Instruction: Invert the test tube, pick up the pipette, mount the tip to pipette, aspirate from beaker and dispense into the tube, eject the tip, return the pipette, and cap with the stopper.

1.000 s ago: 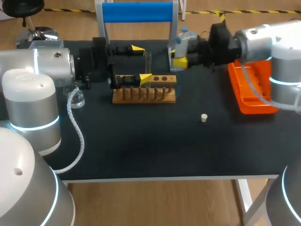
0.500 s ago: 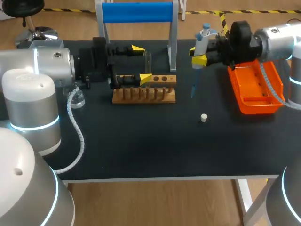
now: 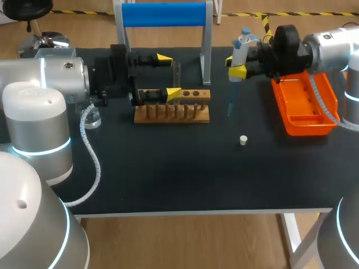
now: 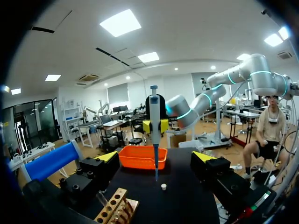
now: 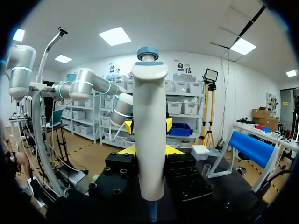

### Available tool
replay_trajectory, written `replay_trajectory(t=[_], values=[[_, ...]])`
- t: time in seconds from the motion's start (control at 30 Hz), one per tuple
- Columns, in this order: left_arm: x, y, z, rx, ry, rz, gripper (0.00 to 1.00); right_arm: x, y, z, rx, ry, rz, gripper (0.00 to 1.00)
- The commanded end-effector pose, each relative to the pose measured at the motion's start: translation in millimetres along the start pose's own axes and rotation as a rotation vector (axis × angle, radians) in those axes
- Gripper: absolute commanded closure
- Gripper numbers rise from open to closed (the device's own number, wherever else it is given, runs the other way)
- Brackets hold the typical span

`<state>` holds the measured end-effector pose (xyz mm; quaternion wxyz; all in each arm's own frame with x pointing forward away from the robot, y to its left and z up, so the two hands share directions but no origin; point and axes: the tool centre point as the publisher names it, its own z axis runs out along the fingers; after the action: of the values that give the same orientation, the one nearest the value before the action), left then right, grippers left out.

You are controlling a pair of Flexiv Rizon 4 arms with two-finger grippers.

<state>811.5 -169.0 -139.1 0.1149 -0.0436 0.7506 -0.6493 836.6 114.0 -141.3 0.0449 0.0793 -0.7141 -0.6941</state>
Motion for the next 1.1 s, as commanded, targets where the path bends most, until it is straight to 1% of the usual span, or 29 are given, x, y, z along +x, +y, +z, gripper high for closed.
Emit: replay_trajectory(t=[0.03,0.07,0.17,0.33,0.5,0.57,0.67,0.9,1.0,1.1], values=[[0.5,0.6,0.8,0.002,-0.003,0.001,0.00,2.5,2.8,-6.8,-0.010,0.002,0.012,1.00],[0.5,0.6,0.8,0.002,-0.003,0.001,0.00,3.8,3.9,-9.9,-0.012,0.004,0.014,1.00],[0.5,0.6,0.8,0.002,-0.003,0.001,0.00,5.7,8.1,-22.2,-0.053,0.009,0.048,1.00],[0.5,0.6,0.8,0.002,-0.003,0.001,0.00,8.1,12.3,-44.1,-0.031,0.018,0.043,1.00],[0.5,0.6,0.8,0.002,-0.003,0.001,0.00,8.6,19.5,-77.1,-0.029,0.022,0.043,1.00],[0.5,0.6,0.8,0.002,-0.003,0.001,0.00,7.5,23.3,-95.4,-0.048,0.010,0.045,1.00],[0.5,0.6,0.8,0.002,-0.003,0.001,0.00,4.8,26.0,-120.0,-0.028,-0.011,0.031,1.00],[0.5,0.6,0.8,0.002,-0.003,0.001,0.00,-3.0,23.2,-170.9,-0.028,-0.039,0.033,1.00],[0.5,0.6,0.8,0.002,-0.003,0.001,0.00,-7.4,20.6,-188.3,-0.014,-0.053,0.014,1.00],[0.5,0.6,0.8,0.002,-0.003,0.001,0.00,-11.4,17.8,-203.5,-0.018,-0.060,0.003,1.00]])
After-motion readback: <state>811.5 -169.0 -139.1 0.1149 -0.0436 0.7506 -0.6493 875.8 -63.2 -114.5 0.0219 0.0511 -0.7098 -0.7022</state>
